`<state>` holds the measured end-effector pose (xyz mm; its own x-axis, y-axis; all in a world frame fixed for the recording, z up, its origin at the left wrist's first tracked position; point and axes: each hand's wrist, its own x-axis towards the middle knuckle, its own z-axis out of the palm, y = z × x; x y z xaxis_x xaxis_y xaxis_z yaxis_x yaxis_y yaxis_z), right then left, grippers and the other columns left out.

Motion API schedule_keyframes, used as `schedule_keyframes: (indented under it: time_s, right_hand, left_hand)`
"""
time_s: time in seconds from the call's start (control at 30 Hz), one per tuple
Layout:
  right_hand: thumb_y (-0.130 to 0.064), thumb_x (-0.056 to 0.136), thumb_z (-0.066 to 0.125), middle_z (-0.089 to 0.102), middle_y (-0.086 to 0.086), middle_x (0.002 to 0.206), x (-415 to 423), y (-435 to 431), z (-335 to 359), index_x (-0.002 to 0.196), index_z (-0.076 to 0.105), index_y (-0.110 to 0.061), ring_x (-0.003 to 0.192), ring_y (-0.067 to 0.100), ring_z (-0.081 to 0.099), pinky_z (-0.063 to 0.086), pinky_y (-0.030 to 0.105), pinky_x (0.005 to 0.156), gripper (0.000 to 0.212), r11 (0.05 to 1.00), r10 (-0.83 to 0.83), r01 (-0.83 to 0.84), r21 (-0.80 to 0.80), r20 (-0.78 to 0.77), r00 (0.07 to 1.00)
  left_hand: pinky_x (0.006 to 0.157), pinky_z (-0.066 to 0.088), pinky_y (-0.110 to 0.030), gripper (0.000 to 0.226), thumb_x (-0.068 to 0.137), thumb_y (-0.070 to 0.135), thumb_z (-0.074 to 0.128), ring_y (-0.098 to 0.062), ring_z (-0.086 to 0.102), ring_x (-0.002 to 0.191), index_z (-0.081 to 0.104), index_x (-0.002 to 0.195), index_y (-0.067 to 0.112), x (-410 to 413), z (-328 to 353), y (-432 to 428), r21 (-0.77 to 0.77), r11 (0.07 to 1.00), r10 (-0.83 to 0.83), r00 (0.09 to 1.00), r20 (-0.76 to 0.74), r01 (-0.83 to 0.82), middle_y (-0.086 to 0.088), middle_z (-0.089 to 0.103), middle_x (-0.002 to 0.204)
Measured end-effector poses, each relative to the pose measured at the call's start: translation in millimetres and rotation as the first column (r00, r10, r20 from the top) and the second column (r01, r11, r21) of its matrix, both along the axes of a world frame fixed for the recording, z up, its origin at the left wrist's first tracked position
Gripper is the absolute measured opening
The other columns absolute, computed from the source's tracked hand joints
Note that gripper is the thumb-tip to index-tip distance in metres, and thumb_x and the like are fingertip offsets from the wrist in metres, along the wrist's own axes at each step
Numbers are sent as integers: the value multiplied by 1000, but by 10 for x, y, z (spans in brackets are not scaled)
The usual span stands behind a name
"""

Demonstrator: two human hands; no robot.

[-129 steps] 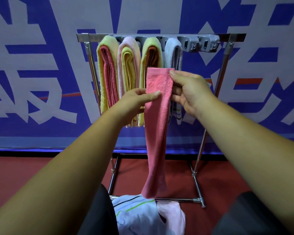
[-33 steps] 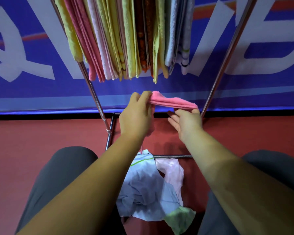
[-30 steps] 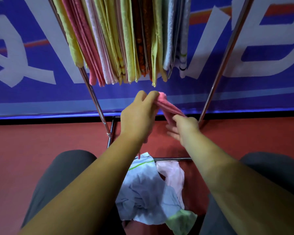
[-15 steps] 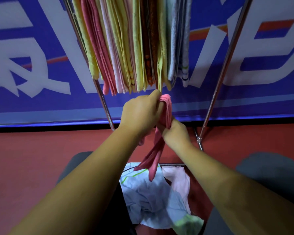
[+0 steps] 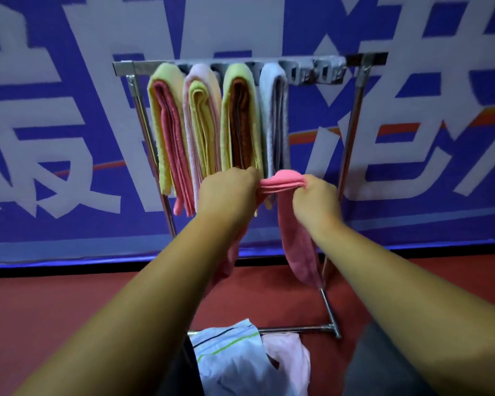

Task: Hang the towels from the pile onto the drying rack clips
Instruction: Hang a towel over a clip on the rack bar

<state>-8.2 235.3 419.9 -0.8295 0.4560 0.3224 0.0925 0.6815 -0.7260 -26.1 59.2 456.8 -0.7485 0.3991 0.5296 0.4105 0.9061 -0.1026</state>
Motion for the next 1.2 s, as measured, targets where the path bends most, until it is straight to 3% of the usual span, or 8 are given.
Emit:
schedule_keyframes:
  time_s: [0.13, 0.27, 0.4, 0.6, 0.77, 0.93, 1.03, 1.2]
  right_hand:
    - [-7, 95, 43, 73, 19, 103, -30, 145, 488, 110, 75, -9, 96, 43, 67, 56, 42, 78, 35, 998, -6, 12, 68, -93, 996]
    - [-9, 96, 43, 73, 20, 113, -72, 200, 971, 112, 74, -8, 108, 43, 64, 53, 43, 86, 35, 985, 6, 19, 171, -146, 989]
    - [-10, 97, 44, 65, 10, 94, -119, 211, 1383, 103, 72, -9, 83, 33, 58, 50, 38, 70, 28, 968, 35, 10, 252, -175, 984]
    - [-10, 95, 44, 63, 10, 82, -264, 171, 1759, 83, 63, -9, 64, 21, 53, 38, 32, 53, 23, 959, 61, -6, 284, -183, 981]
    - [-10, 94, 45, 65, 13, 95, -382, 177, 1903, 85, 60, -18, 78, 32, 56, 46, 35, 63, 19, 912, 115, -43, 407, -155, 981]
    - [-6, 93, 49, 71, 14, 98, -523, 255, 2069, 100, 72, -10, 92, 37, 66, 58, 46, 82, 24, 847, 98, 17, 531, -187, 978]
    - [-11, 98, 50, 72, 9, 90, -650, 304, 2133, 107, 72, -16, 88, 35, 67, 55, 47, 86, 24, 760, 81, 36, 649, -149, 985]
    - [-14, 97, 52, 59, 3, 79, -927, 335, 2210, 106, 68, -20, 77, 32, 64, 58, 45, 75, 19, 699, 61, 49, 713, -129, 990]
  left_hand:
    - [58, 43, -39, 20, 94, 31, 72, -34, 55, 69, 58, 101, 18, 15, 407, 155, 53, 998, 29, 998, 54, -32, 2, 42, 71]
    - [60, 41, -41, 10, 97, 12, 60, -35, 51, 70, 54, 98, 19, 29, 725, 284, 131, 990, 42, 999, 35, -46, 1, 38, 73]
    - [63, 45, -43, 15, 94, 1, 58, -35, 53, 74, 60, 99, 14, -27, 1041, 333, 186, 978, 78, 994, 76, -91, -3, 43, 76]
    - [63, 43, -40, 11, 96, 26, 57, -32, 55, 80, 50, 95, 17, -177, 1252, 480, 392, 920, -10, 996, 93, -28, -3, 48, 87]
    - [70, 42, -35, 23, 94, 25, 57, -33, 63, 94, 60, 114, 14, -289, 1480, 608, 357, 934, -55, 997, 61, 29, -7, 56, 95]
    - [77, 40, -32, 23, 97, 13, 55, -34, 67, 106, 66, 117, 13, -456, 1718, 648, 301, 953, -12, 998, 58, -6, -12, 70, 113]
    - [72, 44, -36, 15, 97, 16, 60, -36, 66, 97, 63, 110, 11, -638, 1829, 650, 361, 930, 26, 992, 124, -69, -12, 68, 108]
    - [72, 43, -36, 16, 97, 17, 67, -33, 58, 83, 53, 91, 12, -835, 2065, 723, 327, 933, 79, 971, 224, -151, -6, 50, 78]
